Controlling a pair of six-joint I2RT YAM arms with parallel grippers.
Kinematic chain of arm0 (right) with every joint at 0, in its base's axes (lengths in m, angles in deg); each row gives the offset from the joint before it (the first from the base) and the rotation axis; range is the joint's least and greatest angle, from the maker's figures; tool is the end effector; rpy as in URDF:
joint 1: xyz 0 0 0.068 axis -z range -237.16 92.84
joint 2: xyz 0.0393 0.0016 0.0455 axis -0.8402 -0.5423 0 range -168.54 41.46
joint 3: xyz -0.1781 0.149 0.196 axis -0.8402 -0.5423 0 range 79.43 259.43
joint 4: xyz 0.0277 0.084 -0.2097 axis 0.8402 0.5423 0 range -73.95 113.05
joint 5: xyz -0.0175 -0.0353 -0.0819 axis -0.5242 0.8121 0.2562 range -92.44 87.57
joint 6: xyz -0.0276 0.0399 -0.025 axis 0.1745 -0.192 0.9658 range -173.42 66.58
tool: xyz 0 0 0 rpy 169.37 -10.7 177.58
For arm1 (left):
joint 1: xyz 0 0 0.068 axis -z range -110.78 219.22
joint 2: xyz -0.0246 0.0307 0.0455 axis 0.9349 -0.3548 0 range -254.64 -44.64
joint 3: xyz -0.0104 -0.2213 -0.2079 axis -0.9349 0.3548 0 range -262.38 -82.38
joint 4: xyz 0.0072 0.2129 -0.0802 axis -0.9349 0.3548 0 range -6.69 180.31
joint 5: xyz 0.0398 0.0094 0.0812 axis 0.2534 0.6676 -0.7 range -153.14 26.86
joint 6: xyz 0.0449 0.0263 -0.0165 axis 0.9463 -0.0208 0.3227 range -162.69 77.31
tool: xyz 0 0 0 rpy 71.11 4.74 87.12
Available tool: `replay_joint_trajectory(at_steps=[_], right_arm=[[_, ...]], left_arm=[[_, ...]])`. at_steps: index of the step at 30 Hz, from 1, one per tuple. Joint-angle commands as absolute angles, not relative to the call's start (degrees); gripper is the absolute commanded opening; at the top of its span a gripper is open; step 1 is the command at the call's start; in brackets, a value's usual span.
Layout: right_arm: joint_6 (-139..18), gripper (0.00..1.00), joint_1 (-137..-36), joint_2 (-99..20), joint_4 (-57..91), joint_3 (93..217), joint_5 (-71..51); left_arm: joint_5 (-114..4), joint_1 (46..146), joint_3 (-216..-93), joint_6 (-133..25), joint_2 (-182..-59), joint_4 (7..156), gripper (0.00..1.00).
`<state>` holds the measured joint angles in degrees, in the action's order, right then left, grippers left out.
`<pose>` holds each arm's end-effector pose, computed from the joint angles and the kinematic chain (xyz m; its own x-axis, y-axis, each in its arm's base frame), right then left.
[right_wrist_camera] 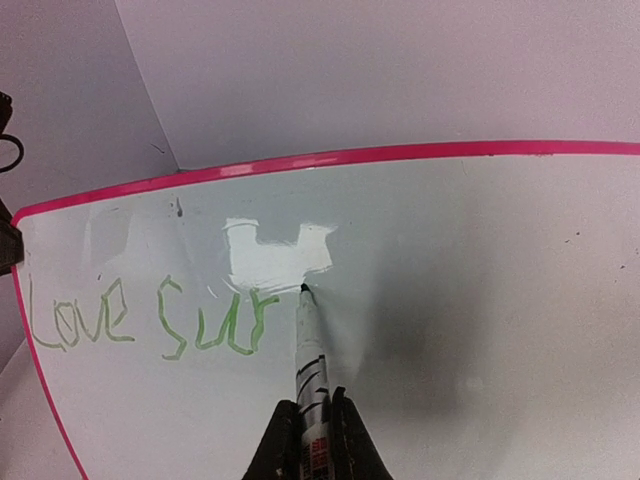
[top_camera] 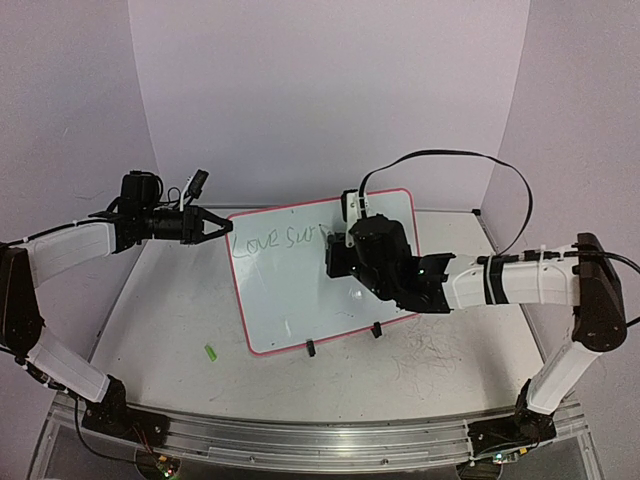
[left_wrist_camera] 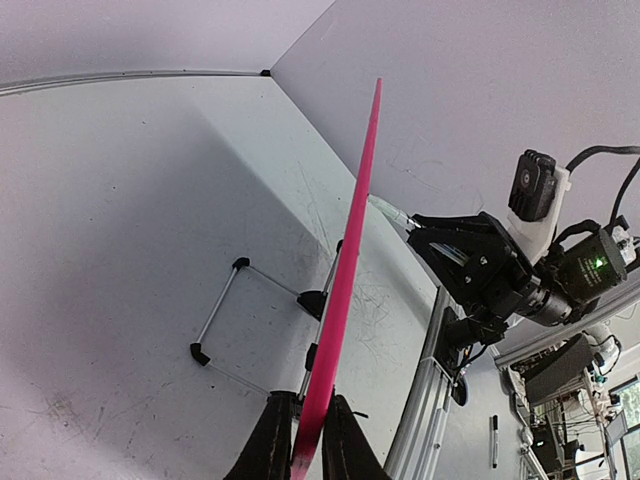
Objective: Write a sentence on the whiteboard
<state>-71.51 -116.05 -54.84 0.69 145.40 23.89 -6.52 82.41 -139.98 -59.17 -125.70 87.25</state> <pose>0.2029 0.3049 0.3266 -0.2964 0.0473 -0.9539 -0.4776 0.8576 0.1910 0.2587 -0.0920 0.3345 -0.6700 -0.0033 -0.7423 0.6854 0.3812 -0.6204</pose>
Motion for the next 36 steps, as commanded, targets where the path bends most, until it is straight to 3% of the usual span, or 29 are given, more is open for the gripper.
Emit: replay_joint_trajectory(at_steps=[1, 36], right_arm=[[-71.79, 0.00, -115.92, -55.56, 0.40, 146.80, 25.07], [-75.83, 0.00, -116.66, -54.35, 4.80, 144.12, 25.13]], left_arm=[[-4.76, 82.80, -139.93, -58.42, -123.95, 85.55, 0.12], [-4.52, 82.82, -139.83, -58.42, -123.65, 85.52, 0.12]])
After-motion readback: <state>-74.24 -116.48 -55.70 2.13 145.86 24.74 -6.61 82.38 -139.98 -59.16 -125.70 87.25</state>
